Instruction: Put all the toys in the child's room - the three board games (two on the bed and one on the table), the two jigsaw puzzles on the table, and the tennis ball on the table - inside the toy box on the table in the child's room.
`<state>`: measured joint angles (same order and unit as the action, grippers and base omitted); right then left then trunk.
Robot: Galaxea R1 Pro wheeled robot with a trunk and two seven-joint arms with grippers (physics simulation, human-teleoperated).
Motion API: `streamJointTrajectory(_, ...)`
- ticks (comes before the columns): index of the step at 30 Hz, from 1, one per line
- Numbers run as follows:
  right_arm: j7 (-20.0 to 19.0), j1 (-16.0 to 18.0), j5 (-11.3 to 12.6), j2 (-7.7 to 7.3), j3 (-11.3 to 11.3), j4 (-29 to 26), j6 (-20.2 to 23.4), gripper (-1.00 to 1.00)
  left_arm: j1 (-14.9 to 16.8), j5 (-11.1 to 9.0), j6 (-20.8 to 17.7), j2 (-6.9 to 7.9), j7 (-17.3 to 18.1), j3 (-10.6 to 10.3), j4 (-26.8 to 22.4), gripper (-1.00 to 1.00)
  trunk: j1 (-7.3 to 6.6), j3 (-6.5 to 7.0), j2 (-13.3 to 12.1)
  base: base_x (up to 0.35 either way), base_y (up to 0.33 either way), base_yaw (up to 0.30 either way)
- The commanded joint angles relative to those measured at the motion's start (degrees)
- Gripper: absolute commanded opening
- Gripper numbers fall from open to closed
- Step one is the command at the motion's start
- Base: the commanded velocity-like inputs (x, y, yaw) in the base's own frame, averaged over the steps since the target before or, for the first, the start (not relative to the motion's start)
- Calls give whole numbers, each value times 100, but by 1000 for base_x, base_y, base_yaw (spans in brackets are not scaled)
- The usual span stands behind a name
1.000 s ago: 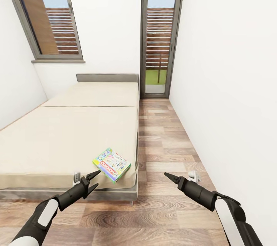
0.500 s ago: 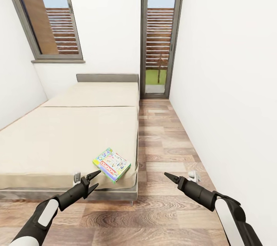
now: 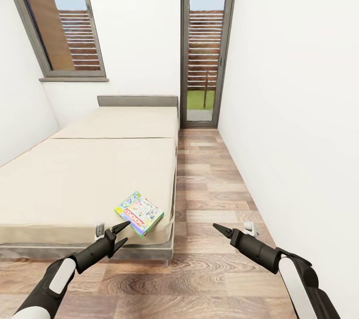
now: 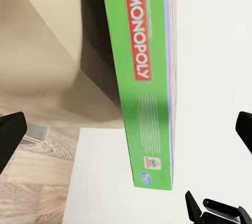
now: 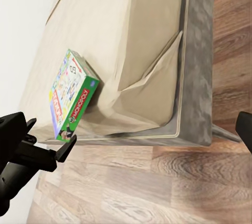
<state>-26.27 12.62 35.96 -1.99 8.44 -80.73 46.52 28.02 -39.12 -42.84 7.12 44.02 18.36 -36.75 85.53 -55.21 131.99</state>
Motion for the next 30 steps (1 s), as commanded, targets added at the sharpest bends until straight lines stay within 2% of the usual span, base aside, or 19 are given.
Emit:
streamJointTrajectory(1, -20, 4, -2, 0, 9, -2, 33, 100, 3, -8, -32, -1, 12, 11, 2, 100, -1, -5, 2, 0, -18, 0)
streamJointTrajectory(30, -19, 4, -2, 2, 2, -4, 33, 100, 2, -16, -32, 0, 10, 17, 2, 100, -1, -5, 2, -13, -20, 0)
